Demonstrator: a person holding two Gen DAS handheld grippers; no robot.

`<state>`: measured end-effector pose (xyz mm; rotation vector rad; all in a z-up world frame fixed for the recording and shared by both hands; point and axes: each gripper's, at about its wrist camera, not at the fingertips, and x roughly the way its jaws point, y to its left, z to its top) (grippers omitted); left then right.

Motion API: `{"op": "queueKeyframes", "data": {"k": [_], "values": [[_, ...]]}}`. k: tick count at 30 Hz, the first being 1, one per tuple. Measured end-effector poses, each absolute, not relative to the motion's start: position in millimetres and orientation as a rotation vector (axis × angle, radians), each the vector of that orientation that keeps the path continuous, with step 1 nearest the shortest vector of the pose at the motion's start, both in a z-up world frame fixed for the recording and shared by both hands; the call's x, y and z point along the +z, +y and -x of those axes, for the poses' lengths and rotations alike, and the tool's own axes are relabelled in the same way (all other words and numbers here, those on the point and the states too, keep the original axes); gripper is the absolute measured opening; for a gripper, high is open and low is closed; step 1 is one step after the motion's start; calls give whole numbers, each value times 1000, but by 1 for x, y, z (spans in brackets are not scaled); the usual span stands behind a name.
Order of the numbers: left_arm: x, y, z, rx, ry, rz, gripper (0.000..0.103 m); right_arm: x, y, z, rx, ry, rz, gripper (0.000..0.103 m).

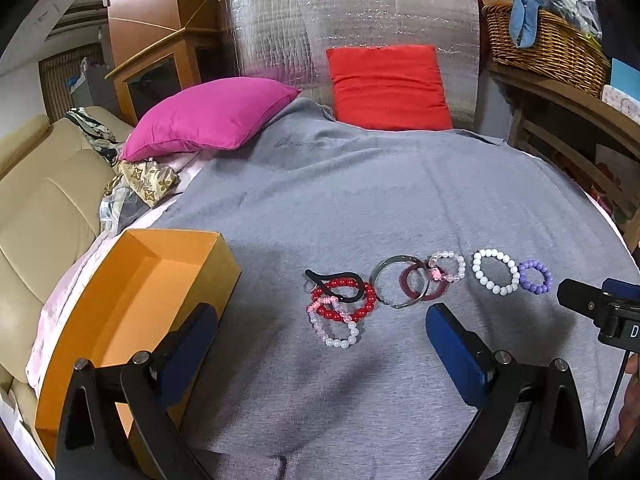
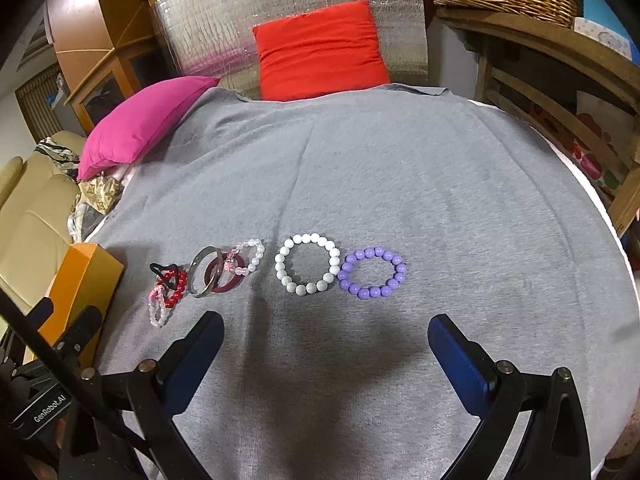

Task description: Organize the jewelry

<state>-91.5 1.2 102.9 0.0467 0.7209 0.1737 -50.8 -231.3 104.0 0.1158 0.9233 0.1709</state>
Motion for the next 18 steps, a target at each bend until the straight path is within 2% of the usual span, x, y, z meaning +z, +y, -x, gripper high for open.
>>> {"op": "queueKeyframes", "data": {"k": [3,6,8,11,18], "values": [[98,6,86,165,741,-41,103,100,-237,42,183,944,-131,102],[94,14,78,139,771,-9,103,97,-260,27,182,975,-210,92],[91,20,73,102,784,21,103,92,-277,19,184,1000,-298,76],[86,24,64,56,812,50,103,83,-294,6,194,1039,-390,62],[75,21,42,-1,845,49,103,79,-296,-19,234,1053,-425,51]]}}
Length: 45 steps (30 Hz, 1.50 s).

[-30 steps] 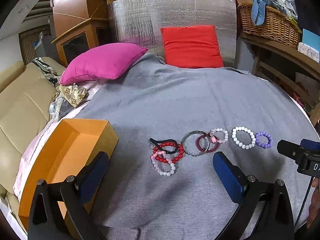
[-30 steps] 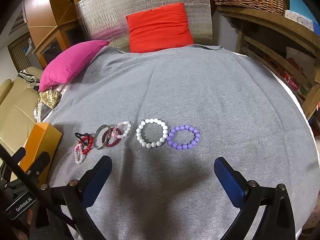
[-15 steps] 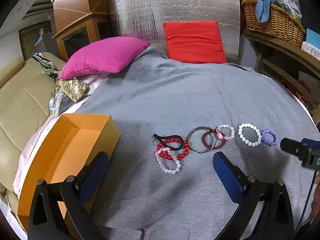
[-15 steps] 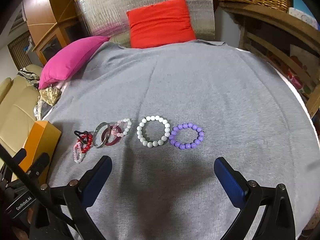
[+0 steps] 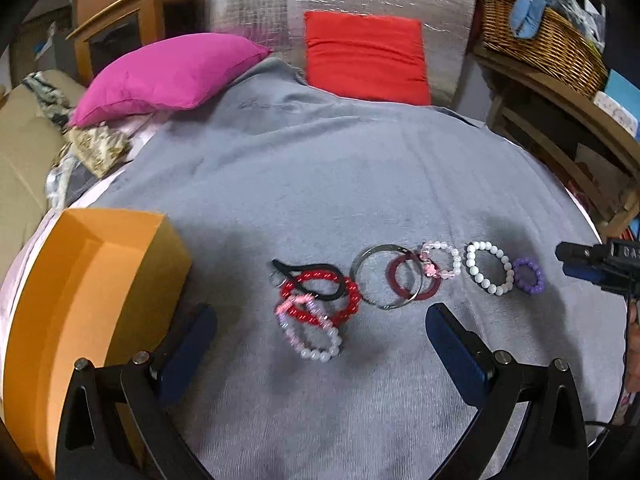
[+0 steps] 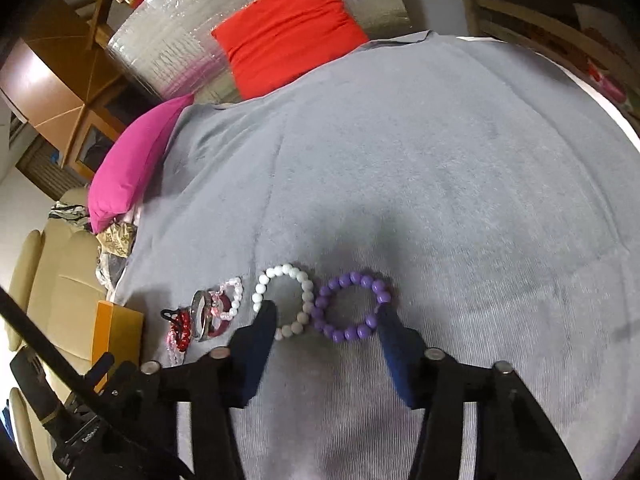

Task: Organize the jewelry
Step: 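Grasp the purple bead bracelet with the right tool while the left tool grasps the black hair tie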

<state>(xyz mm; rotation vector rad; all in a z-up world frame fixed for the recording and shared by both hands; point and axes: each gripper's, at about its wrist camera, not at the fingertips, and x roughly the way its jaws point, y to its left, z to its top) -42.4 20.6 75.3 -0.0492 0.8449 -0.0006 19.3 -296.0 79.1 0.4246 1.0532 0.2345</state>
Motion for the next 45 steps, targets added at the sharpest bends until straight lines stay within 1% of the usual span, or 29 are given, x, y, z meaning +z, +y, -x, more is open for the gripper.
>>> {"op": "queueKeyframes", "data": {"k": [1,4,5,7,8,9,12,13,14,15,16,17,18,20,25,31,36,43,45], "values": [[74,20,40,-15,845,46,103,76,-297,-23,212,1062,-427,51],[70,20,32,-27,854,28,103,68,-299,-31,155,1092,-399,45],[68,21,30,-28,858,26,101,65,-299,-33,145,1098,-392,45],[64,24,25,-54,874,56,93,61,-297,-37,120,1104,-368,43],[63,24,24,-70,881,73,87,59,-295,-40,105,1110,-351,40],[62,24,22,-83,886,81,84,55,-291,-42,89,1122,-328,37],[57,17,17,-118,894,62,81,45,-280,-48,58,1152,-265,35],[54,16,15,-121,904,52,79,42,-277,-48,48,1156,-241,28],[51,16,13,-117,916,45,73,40,-273,-48,28,1146,-199,23],[48,16,11,-111,929,43,68,40,-267,-47,18,1129,-154,21],[45,19,9,-112,944,53,65,39,-265,-47,18,1123,-138,17],[42,22,7,-121,959,76,60,40,-264,-46,20,1115,-127,13],[41,25,6,-127,968,94,55,40,-264,-45,17,1107,-123,13],[40,31,5,-132,973,121,51,41,-263,-42,10,1098,-124,10],[43,37,8,-158,967,136,51,57,-272,-29,22,1037,-174,10],[38,49,5,-103,980,158,52,77,-280,-17,48,1008,-223,10],[35,50,-7,-81,977,180,59,81,-283,-10,77,1003,-272,10],[23,64,-43,-108,981,313,59,81,-281,-1,106,998,-262,10],[19,67,-49,-102,986,330,58,79,-279,-2,115,1002,-257,10]]}}
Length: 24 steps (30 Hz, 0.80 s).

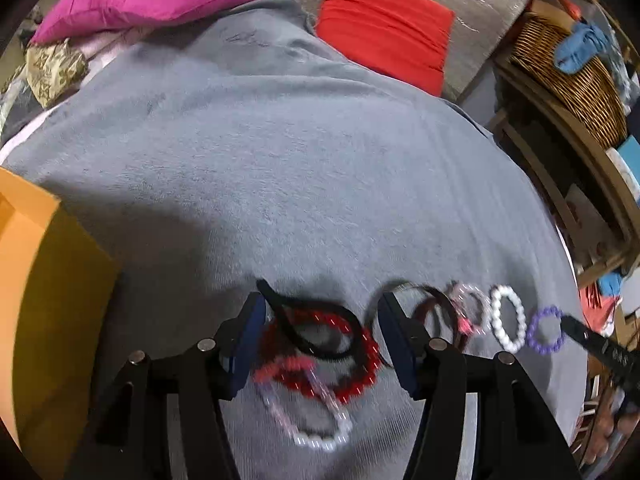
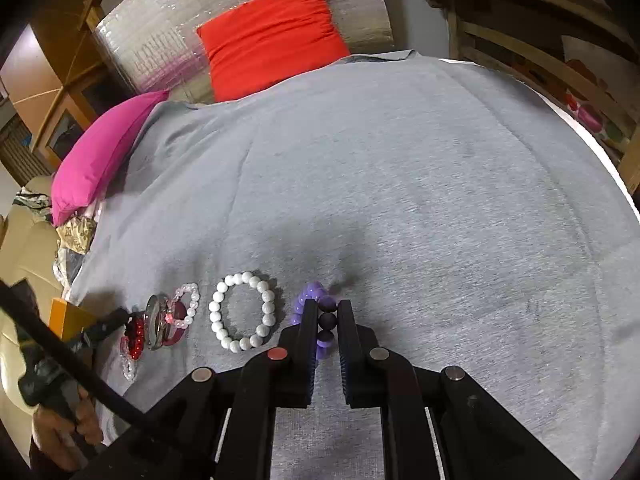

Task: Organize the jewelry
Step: 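Grasp the purple bead bracelet with the right tool while the left tool grasps the black hair tie, then carry both items into the orange box and open both tools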

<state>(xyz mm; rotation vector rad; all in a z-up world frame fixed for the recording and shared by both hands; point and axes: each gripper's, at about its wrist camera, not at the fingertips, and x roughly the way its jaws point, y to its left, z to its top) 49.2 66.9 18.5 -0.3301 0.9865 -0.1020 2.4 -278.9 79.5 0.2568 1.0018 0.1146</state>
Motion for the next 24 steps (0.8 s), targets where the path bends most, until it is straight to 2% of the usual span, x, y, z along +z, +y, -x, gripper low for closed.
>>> {"op": "queueKeyframes", "data": {"k": [1,3,6,7,12,24], "values": [[17,66,-51,-107,988,342,57,78,-275,-5,118,1004,-253,10],[14,67,-54,-140,989,382,35,76,-271,-5,121,1005,-245,10],[15,63,-57,-170,982,384,13,74,-263,-8,134,1004,-233,10],[17,61,-57,-187,971,374,10,74,-262,-9,137,1004,-229,10],[28,51,-50,-244,925,358,5,78,-257,-4,170,977,-229,10],[106,44,1,-304,761,298,5,103,-249,14,306,875,-276,10]]}}
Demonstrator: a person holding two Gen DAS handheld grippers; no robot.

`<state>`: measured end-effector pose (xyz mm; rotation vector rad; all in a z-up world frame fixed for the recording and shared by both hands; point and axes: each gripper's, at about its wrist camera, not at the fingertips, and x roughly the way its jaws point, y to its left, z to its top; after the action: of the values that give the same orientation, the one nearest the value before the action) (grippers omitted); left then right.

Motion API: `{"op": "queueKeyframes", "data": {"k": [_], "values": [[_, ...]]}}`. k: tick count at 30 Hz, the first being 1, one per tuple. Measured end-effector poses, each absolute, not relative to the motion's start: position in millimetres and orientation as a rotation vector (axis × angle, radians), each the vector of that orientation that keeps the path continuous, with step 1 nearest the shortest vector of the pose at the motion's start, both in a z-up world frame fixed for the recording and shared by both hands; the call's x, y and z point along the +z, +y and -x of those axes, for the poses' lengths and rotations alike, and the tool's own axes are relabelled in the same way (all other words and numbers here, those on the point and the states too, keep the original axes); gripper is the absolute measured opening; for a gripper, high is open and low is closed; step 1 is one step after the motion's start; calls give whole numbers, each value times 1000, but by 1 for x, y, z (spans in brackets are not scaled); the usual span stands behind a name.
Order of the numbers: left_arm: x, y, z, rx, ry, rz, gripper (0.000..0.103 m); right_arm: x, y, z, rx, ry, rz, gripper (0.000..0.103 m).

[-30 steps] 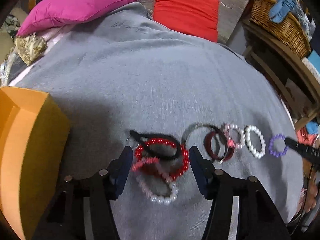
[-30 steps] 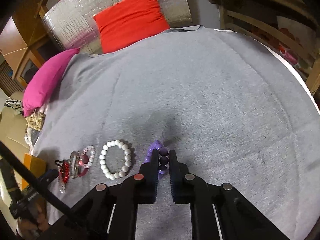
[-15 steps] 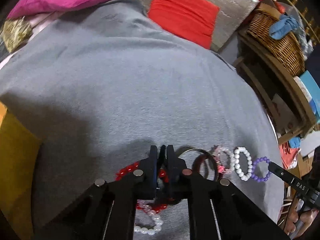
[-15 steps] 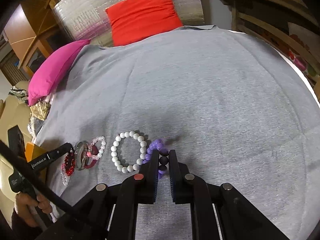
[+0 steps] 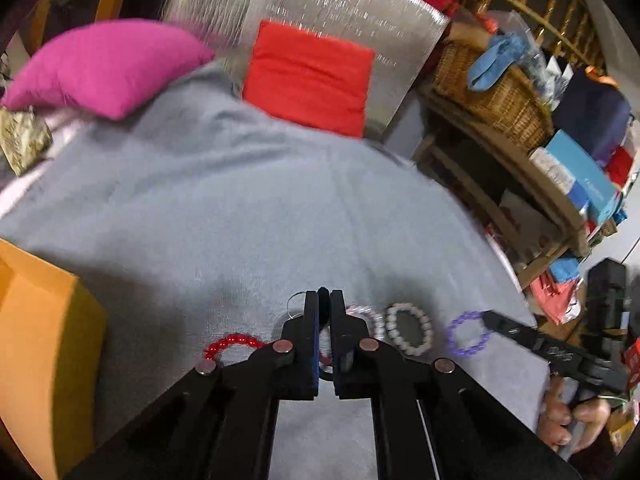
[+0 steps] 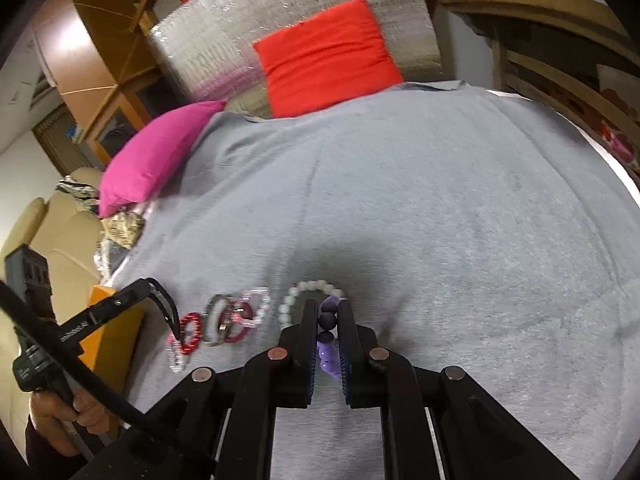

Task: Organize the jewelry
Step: 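Carry both items into the orange box and open both tools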

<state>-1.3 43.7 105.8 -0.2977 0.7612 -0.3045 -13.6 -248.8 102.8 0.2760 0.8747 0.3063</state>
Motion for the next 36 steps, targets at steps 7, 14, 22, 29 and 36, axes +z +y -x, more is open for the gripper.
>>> {"op": "queueKeyframes", "data": {"k": [7,14,22,29,36], "values": [[156,72,64,-175,647,231,5,117,-220,27,449,853,-314,10],[168,141,116,15,610,196,5,135,-141,48,581,851,-231,10],[121,215,151,195,739,226,5,150,1,64,790,871,-165,10],[92,235,153,241,830,226,5,126,85,65,824,937,-90,10],[81,234,152,307,884,162,11,94,101,48,771,1019,-83,13]]}}
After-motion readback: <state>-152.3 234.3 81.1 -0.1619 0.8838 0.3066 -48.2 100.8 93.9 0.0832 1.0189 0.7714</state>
